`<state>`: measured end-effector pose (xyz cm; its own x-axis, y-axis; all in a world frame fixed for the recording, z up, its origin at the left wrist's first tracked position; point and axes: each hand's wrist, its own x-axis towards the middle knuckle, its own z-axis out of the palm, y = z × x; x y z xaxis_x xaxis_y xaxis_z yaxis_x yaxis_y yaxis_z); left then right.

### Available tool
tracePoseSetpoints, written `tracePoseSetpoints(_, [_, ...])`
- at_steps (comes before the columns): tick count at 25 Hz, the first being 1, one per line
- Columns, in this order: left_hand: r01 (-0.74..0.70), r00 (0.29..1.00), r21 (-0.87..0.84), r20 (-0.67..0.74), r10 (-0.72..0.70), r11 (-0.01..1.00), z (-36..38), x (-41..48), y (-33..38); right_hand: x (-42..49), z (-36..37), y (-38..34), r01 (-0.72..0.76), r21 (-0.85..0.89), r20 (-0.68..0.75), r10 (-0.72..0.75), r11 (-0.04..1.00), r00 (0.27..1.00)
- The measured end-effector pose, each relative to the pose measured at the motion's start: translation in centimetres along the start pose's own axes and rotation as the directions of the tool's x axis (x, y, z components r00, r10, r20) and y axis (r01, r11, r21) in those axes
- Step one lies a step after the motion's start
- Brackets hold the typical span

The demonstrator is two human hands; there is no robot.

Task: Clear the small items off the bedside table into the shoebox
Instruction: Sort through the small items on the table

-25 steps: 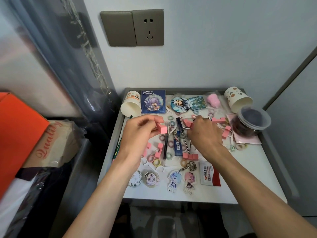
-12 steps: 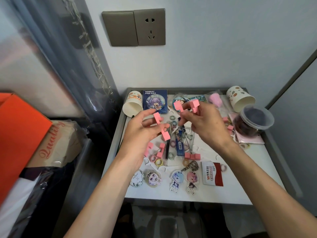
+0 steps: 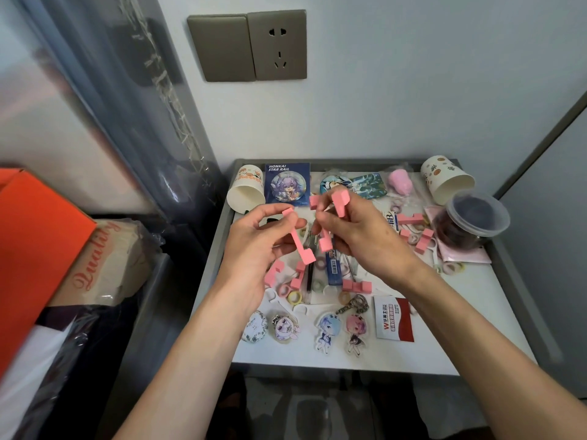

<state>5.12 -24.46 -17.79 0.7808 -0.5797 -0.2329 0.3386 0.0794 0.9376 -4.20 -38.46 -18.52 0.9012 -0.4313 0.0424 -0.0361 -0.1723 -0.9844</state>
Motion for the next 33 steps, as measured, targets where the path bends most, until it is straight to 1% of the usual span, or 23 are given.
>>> tracePoseSetpoints(3, [-0.04,0.999,0.026,0.027,0.039,0.999,0.1,0.0,-0.1,-0.1,0.5,0.4,0.021,-0.182,0.047,-0.012,0.983,0.999])
tracePoseSetpoints(7, [-0.055,0.995,0.101,0.083,0.047,0.993,0.1,-0.1,-0.3,-0.3,0.5,0.3,0.038,-0.233,0.017,-0.036,0.972,0.999])
tracePoseSetpoints(9, [-0.049,0.993,0.104,0.111,0.037,0.993,0.0,-0.2,-0.3,-0.4,0.4,0.2,0.061,-0.305,0.002,-0.063,0.951,0.998])
tracePoseSetpoints(11, [-0.039,0.992,0.1,0.125,0.026,0.994,-0.1,-0.2,-0.2,-0.5,0.4,0.1,0.065,-0.336,-0.009,-0.072,0.94,0.997])
tracePoseSetpoints(15, [-0.026,0.994,0.112,0.111,0.014,0.993,-0.1,-0.2,-0.3,-0.6,0.6,-0.2,0.075,-0.385,-0.006,-0.084,0.92,0.996])
tracePoseSetpoints(19, [0.006,0.997,0.11,0.072,-0.014,0.994,0.0,-0.1,-0.3,-0.7,0.8,-0.2,0.061,-0.428,0.004,-0.066,0.901,0.998])
tracePoseSetpoints(22, [0.003,0.999,0.113,0.033,-0.007,0.994,0.0,0.0,-0.2,-0.7,0.9,-0.4,0.075,-0.471,-0.007,-0.088,0.879,0.996])
tracePoseSetpoints(23, [-0.002,1.0,0.115,0.013,0.001,0.993,0.0,0.1,-0.1,-0.8,0.8,-0.5,0.057,-0.441,-0.048,-0.087,0.896,0.995])
tracePoseSetpoints(24, [-0.006,1.0,0.12,-0.008,0.007,0.993,-0.1,0.1,-0.1,-0.7,0.6,-0.5,0.016,-0.373,-0.106,-0.06,0.928,0.993])
tracePoseSetpoints(26, [0.001,1.0,0.136,-0.031,0.003,0.991,-0.4,0.3,0.0,-0.7,0.1,-0.6,-0.107,-0.159,-0.215,0.072,0.981,0.974])
tracePoseSetpoints(27, [0.01,0.999,0.145,-0.033,-0.005,0.989,-0.5,0.3,0.1,-0.7,-0.1,-0.6,-0.166,-0.043,-0.239,0.152,0.985,0.959])
tracePoseSetpoints(29, [0.025,0.999,0.154,-0.032,-0.02,0.988,-0.7,0.2,0.0,-0.7,-0.2,-0.6,-0.218,0.155,-0.212,0.248,0.964,0.945])
tracePoseSetpoints(30, [0.029,0.999,0.157,-0.032,-0.024,0.987,-0.7,0.2,0.0,-0.6,-0.2,-0.7,-0.219,0.195,-0.172,0.253,0.956,0.952])
tracePoseSetpoints(32, [0.031,0.999,0.156,-0.031,-0.027,0.987,-0.7,0.2,0.0,-0.7,-0.2,-0.8,-0.181,0.147,-0.1,0.196,0.972,0.975])
tracePoseSetpoints(33, [0.033,0.999,0.153,-0.03,-0.029,0.988,-0.7,0.2,0.0,-0.7,-0.2,-0.8,-0.152,0.115,-0.087,0.163,0.982,0.983])
